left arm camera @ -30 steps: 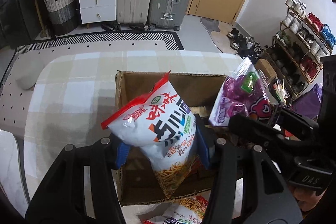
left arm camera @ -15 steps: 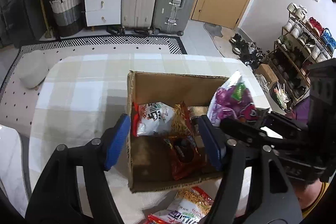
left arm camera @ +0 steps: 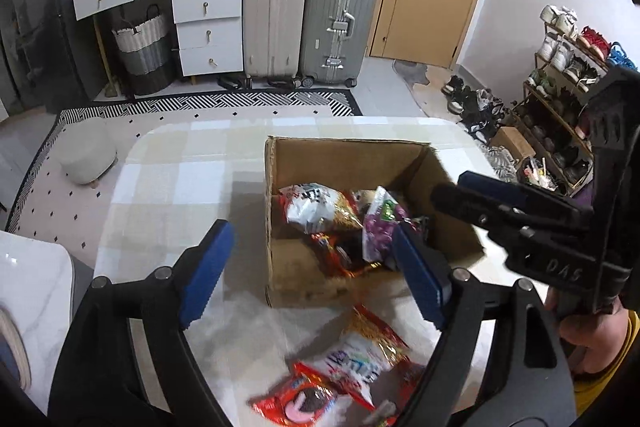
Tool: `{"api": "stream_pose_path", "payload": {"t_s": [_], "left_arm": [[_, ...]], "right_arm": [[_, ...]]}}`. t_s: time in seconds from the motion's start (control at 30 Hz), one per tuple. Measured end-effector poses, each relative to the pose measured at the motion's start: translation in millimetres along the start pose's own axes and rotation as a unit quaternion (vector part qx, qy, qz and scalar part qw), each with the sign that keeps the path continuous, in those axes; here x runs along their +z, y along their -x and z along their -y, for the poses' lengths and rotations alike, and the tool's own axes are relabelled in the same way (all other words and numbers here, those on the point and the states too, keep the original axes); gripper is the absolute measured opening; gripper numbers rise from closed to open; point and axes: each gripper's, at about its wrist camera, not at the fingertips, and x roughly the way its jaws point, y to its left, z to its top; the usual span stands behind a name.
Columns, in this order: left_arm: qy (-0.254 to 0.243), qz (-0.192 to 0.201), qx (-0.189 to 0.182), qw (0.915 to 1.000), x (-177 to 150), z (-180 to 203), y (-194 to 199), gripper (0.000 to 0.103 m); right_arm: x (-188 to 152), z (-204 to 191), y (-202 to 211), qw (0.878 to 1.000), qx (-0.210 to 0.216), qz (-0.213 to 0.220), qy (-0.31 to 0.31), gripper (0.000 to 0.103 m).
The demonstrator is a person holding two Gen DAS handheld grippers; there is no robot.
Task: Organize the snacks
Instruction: 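Drop both bags into the SF box by opening both tools, then move both tools back toward the remaining snacks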
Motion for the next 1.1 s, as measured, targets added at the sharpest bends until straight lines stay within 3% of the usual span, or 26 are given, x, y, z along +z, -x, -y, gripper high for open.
{"api": "stream_pose_path", "payload": {"t_s": [0.07,0.17,0.33,0.5,0.57,0.6,0.77,0.87,1.1], "left_arm": [[-0.001,0.013,0.0,0.9999,-6,2,22,0.081],[-0.01,0.037,0.013,0.9992,-18,10,56,0.082],[-0.025,0.093,0.035,0.9947,-47,30,121,0.084],[-0.028,0.129,0.051,0.9899,-82,46,176,0.102],[-0.03,0.142,0.049,0.9882,-100,50,197,0.102],[-0.033,0.143,0.049,0.988,-107,52,205,0.102],[-0.029,0.148,0.045,0.9875,-139,57,240,0.102],[-0.018,0.148,0.042,0.988,-156,55,252,0.102],[-0.011,0.14,0.055,0.9885,-187,44,265,0.102]], "right_arm": [[-5,-9,24,1.0,0.001,0.019,0.005,0.055],[-16,-23,58,0.999,0.005,0.043,0.014,0.065],[-41,-49,113,0.996,0.01,0.08,0.041,0.067],[-76,-73,163,0.991,-0.002,0.118,0.066,0.076],[-96,-77,180,0.989,0.0,0.132,0.07,0.082],[-105,-80,188,0.988,-0.001,0.137,0.073,0.087],[-146,-94,224,0.982,-0.001,0.172,0.081,0.088],[-164,-99,239,0.978,0.0,0.189,0.083,0.095],[-199,-111,262,0.972,0.003,0.219,0.083,0.099]]}}
